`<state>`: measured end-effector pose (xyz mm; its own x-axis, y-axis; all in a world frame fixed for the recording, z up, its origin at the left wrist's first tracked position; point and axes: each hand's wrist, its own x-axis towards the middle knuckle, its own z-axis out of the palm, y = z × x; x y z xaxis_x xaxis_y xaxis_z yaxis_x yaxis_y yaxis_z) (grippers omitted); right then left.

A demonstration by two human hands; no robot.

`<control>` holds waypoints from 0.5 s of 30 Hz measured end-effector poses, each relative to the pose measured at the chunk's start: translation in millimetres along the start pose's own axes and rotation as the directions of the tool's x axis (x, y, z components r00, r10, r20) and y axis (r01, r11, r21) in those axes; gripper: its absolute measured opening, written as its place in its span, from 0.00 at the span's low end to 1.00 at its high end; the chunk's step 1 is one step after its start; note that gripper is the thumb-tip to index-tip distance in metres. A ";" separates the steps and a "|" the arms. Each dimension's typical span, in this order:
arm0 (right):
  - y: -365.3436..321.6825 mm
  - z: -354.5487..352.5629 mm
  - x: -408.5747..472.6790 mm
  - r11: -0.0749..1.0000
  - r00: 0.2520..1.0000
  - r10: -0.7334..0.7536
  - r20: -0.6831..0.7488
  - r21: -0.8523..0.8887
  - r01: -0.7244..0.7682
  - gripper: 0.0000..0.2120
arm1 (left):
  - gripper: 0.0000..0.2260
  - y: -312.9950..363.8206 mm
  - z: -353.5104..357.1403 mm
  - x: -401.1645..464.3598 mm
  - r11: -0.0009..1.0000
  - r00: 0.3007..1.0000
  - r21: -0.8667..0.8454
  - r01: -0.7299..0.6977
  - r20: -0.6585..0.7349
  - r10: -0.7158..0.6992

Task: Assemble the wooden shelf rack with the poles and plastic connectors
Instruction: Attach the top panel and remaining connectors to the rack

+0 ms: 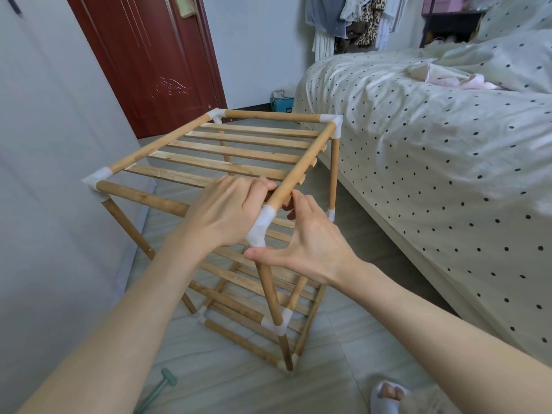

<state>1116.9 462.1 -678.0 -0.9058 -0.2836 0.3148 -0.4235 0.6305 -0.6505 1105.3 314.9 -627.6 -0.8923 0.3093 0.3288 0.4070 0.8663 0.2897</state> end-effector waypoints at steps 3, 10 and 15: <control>2.5 -0.9 0.3 1.000 0.999 -0.013 -0.043 0.004 0.013 0.45 | 0.27 3.0 0.2 1.5 0.999 0.998 0.021 -0.044 -0.043 0.045; 4.5 2.3 1.4 0.999 0.993 -0.033 -0.114 0.023 0.036 0.40 | 0.29 4.6 3.6 5.0 0.999 0.993 0.032 -0.029 -0.114 0.033; 5.9 6.2 2.4 0.998 0.996 -0.010 -0.091 0.067 0.016 0.39 | 0.30 7.7 5.4 7.5 1.000 0.989 0.013 -0.013 -0.144 0.015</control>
<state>1112.2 460.6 -685.3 -0.8966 -0.2228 0.3827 -0.4378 0.5761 -0.6902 1100.7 326.0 -627.8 -0.8487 0.2621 0.4593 0.4159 0.8673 0.2737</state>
